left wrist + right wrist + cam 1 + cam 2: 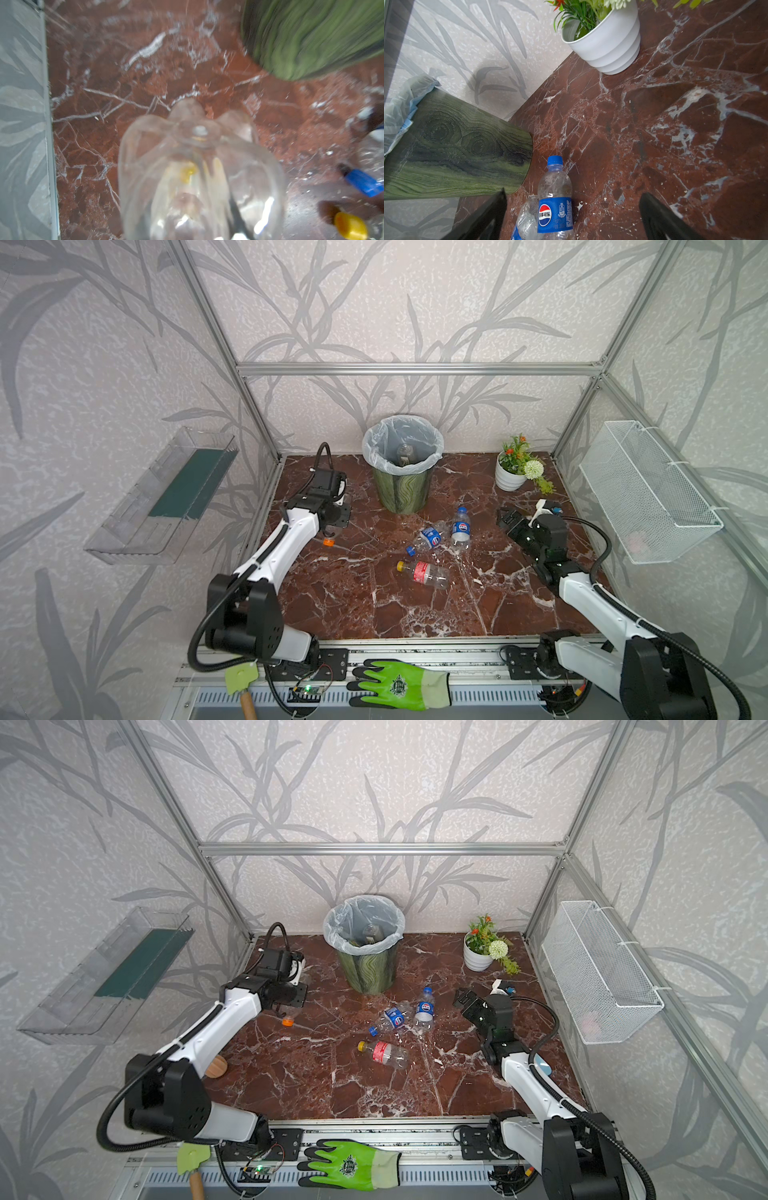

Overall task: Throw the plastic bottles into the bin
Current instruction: 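Lift the orange-label bottle over the bin with the left gripper and release it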

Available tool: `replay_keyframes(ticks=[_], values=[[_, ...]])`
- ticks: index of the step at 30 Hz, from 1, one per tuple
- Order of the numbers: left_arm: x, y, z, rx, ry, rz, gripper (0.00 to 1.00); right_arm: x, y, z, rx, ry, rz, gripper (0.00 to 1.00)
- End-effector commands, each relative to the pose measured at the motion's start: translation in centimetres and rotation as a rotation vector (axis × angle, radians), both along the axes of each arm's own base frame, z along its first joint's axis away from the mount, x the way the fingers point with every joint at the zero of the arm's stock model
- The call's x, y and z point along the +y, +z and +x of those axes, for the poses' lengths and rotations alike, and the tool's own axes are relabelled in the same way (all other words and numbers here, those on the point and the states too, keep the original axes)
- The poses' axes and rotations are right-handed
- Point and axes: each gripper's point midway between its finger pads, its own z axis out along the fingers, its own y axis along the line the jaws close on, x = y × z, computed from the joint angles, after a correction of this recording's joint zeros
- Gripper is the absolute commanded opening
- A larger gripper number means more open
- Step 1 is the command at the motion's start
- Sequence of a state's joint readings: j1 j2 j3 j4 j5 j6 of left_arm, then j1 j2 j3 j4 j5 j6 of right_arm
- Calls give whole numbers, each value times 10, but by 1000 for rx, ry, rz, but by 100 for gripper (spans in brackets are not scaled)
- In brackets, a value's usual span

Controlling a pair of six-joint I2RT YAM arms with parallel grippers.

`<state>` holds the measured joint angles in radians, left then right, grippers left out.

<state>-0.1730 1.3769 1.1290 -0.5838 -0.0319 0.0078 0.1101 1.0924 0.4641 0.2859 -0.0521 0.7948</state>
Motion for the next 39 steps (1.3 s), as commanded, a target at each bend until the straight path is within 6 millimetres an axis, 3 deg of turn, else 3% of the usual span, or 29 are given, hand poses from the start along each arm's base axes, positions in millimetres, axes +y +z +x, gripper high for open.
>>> replay_keyframes(ticks=[1, 6, 8, 10, 13, 16, 19, 22, 24, 25, 26, 27, 28, 32, 35, 39], values=[[-3, 84, 6, -304, 67, -144, 25, 4, 9, 4, -18, 29, -3, 99], [1, 220, -13, -759, 48, -229, 26, 7, 14, 6, -31, 45, -5, 98], [0, 265, -19, -908, 30, -269, 27, 8, 14, 7, -30, 50, -1, 98], [-6, 302, -20, -1017, 0, -321, 27, 9, 14, 6, -28, 55, 4, 97], [-35, 332, -5, -1101, -89, -377, 27, 10, 16, 5, -31, 61, 13, 97], [-82, 340, 21, -1109, -198, -393, 27, 10, 18, 2, -35, 60, 11, 96], [-121, 329, 60, -1039, -256, -462, 28, 6, 24, -3, -43, 47, -3, 96], [-148, 290, 111, -855, -248, -531, 37, 3, 29, -9, -51, 39, -15, 97], [-167, 259, 133, -731, -278, -539, 44, 1, 30, -12, -54, 29, -19, 97], [-171, 245, 141, -682, -270, -540, 50, 0, 32, -14, -59, 23, -22, 97], [-169, 236, 145, -658, -246, -531, 63, -1, 33, -16, -62, 18, -25, 97], [-166, 232, 147, -653, -222, -524, 85, -3, 35, -17, -66, 13, -29, 97], [-161, 235, 143, -673, -212, -516, 99, -4, 38, -19, -71, 7, -35, 97], [-142, 286, 105, -833, -230, -447, 99, -8, 43, -21, -76, -2, -65, 97], [-125, 312, 75, -902, -228, -403, 99, -6, 38, -18, -55, 7, -64, 97], [-108, 305, 51, -904, -193, -365, 99, 3, 29, -12, -30, 42, -28, 96]])
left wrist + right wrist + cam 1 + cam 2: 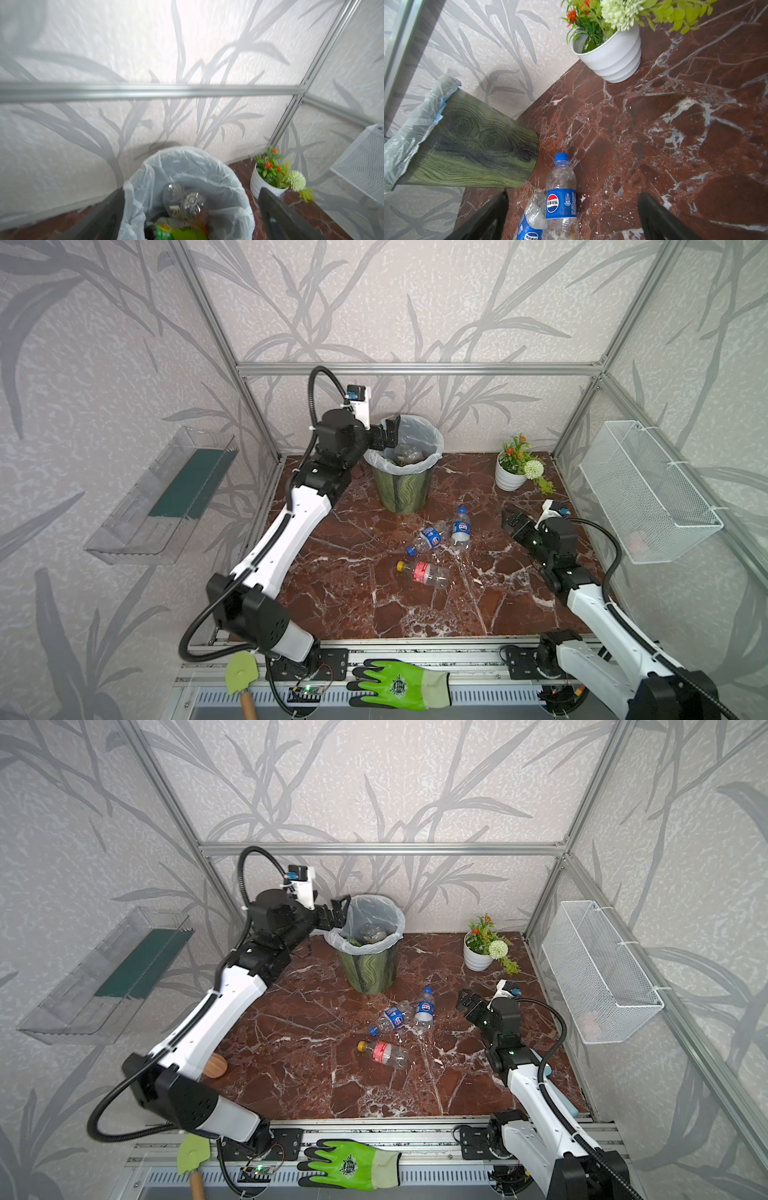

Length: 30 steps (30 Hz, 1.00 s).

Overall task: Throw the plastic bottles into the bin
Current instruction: 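Lift the orange-label bottle over the bin with the left gripper and release it, then draw the left gripper back while the right gripper reaches to the Pepsi bottle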

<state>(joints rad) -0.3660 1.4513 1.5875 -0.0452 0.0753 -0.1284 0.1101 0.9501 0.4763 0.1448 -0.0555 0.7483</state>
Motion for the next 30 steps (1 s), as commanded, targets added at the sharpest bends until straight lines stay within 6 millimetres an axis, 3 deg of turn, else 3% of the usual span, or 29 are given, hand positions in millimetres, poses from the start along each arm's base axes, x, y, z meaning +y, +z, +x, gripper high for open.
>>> replay_keyframes(ticks=[1, 9, 21, 30], values=[[18, 4, -21, -41, 65, 35, 99, 6, 7, 8, -2, 27, 14, 96], [63, -60, -47, 85, 251, 29, 99, 19, -6, 13, 74, 91, -22, 95], [104, -175, -79, 334, 432, 15, 99, 71, -38, 29, 218, 242, -115, 93], [135, -220, -88, 428, 540, -103, 99, 98, -69, 35, 331, 370, -164, 89]])
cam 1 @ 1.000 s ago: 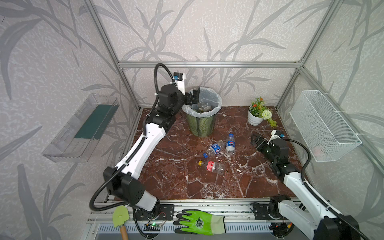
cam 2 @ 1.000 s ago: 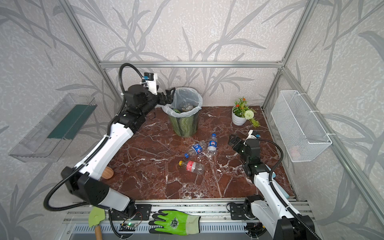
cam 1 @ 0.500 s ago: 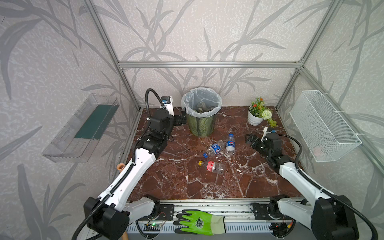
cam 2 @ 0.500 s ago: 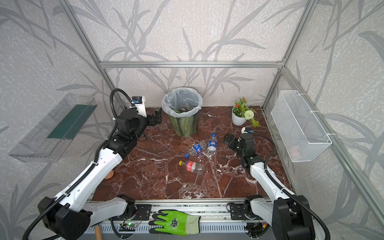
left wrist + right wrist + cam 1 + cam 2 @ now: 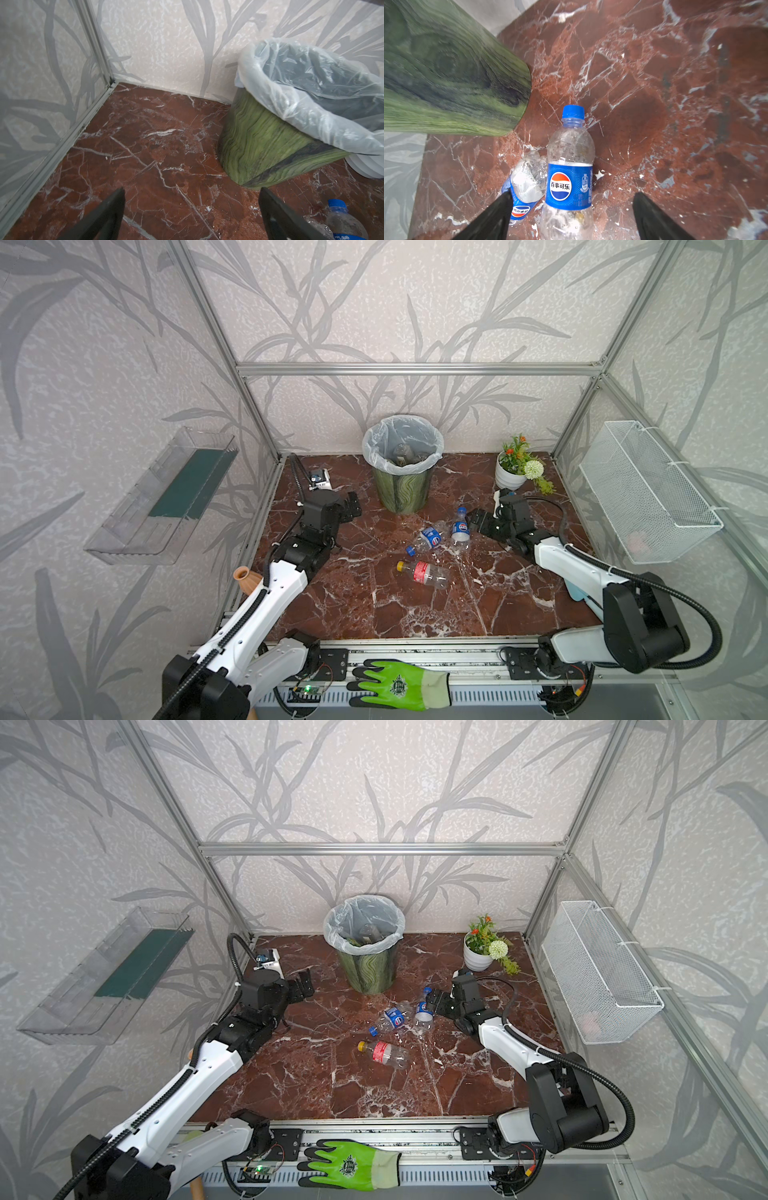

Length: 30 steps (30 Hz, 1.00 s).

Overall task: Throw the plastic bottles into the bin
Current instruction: 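Draw the left gripper back while the right gripper reaches to the Pepsi bottle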

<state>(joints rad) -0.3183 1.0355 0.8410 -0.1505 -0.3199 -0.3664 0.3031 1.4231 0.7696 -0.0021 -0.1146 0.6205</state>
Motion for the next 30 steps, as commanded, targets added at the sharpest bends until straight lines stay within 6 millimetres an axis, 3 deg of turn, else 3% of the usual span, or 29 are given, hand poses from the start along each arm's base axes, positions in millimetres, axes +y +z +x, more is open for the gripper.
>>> replay_keyframes(ticks=[1, 7, 15, 30], values=[[16, -8, -3, 2, 81, -88, 99, 11, -9, -1, 53, 74, -28, 89], [29, -25, -4, 40, 117, -126, 99, 26, -27, -1, 124, 141, -75, 88], [33, -30, -7, 62, 118, -119, 99, 35, -46, 1, 191, 194, -108, 83], [31, -34, -7, 78, 106, -108, 99, 35, -78, 3, 311, 219, -208, 74]])
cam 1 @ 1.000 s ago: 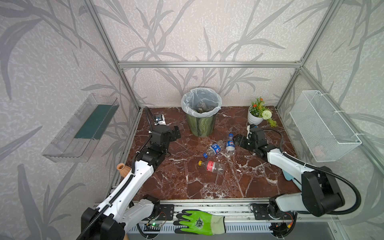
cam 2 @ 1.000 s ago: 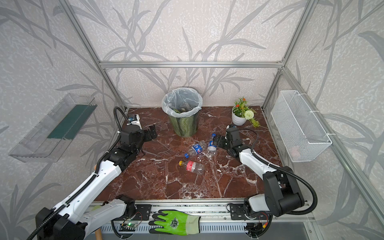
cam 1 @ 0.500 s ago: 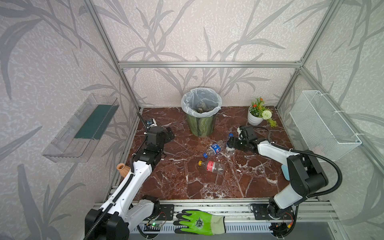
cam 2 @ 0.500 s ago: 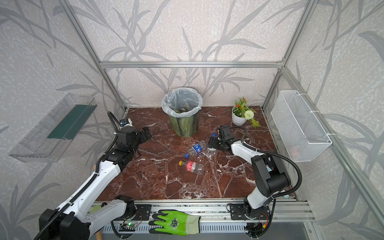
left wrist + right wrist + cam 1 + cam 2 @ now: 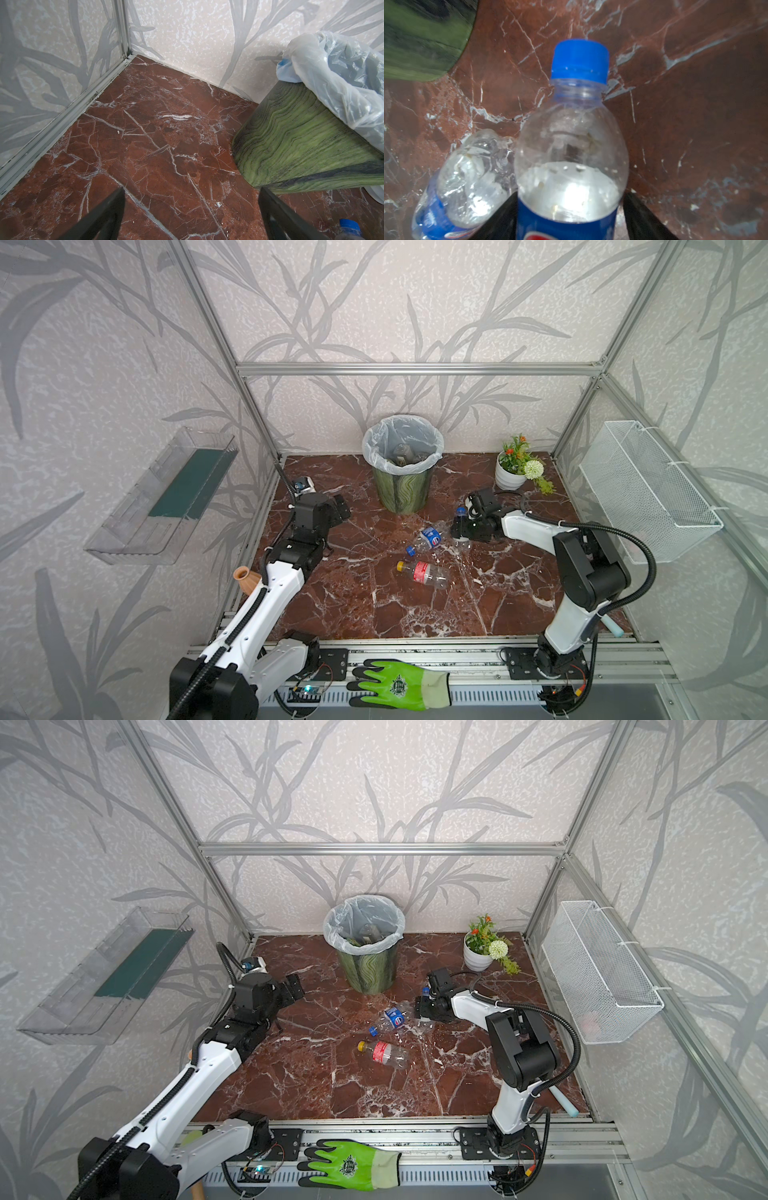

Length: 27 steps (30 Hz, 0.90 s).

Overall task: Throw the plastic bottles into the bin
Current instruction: 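Draw the left gripper back while the right gripper reaches to the Pepsi bottle, then grasp the standing Pepsi bottle with the right gripper, lift it over the bin, release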

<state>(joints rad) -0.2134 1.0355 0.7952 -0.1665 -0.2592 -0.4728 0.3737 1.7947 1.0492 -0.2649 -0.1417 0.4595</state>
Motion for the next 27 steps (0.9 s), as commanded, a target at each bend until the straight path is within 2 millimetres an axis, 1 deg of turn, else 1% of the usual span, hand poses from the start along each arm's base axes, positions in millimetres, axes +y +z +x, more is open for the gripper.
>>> replay_keyframes(ticks=[1, 5, 8, 10, 11, 12, 16, 19, 22, 24, 25, 27], values=[[3, -8, -5, 25, 10, -4, 99, -2, -2, -2, 21, 7, -27, 73], [2, -10, -4, 27, 6, -8, 99, -2, 1, -1, 10, 1, -19, 66], [1, -12, -4, 33, 3, -11, 99, -2, 11, 0, -34, -11, -5, 61], [1, -14, -4, 38, 4, -15, 99, -3, 21, 2, -73, -13, 4, 60], [0, -15, -4, 39, 4, -18, 99, -3, 23, 3, -86, -12, 4, 60], [0, -17, -4, 43, 4, -20, 99, -3, 38, 4, -128, -11, 16, 59], [-2, -26, -4, 67, 0, -30, 99, -4, 69, 8, -235, -10, 38, 58], [-2, -34, -4, 86, 7, -37, 99, -5, 102, 11, -343, -16, 69, 54], [-2, -41, -4, 104, 15, -44, 99, -8, 150, 14, -517, -43, 125, 52], [-2, -48, -5, 118, 19, -49, 99, -16, 193, 12, -670, -79, 163, 51], [-1, -49, -5, 123, 21, -51, 99, -20, 211, 11, -729, -94, 179, 51], [-1, -56, -5, 138, 27, -54, 99, -30, 260, 5, -880, -118, 195, 51]])
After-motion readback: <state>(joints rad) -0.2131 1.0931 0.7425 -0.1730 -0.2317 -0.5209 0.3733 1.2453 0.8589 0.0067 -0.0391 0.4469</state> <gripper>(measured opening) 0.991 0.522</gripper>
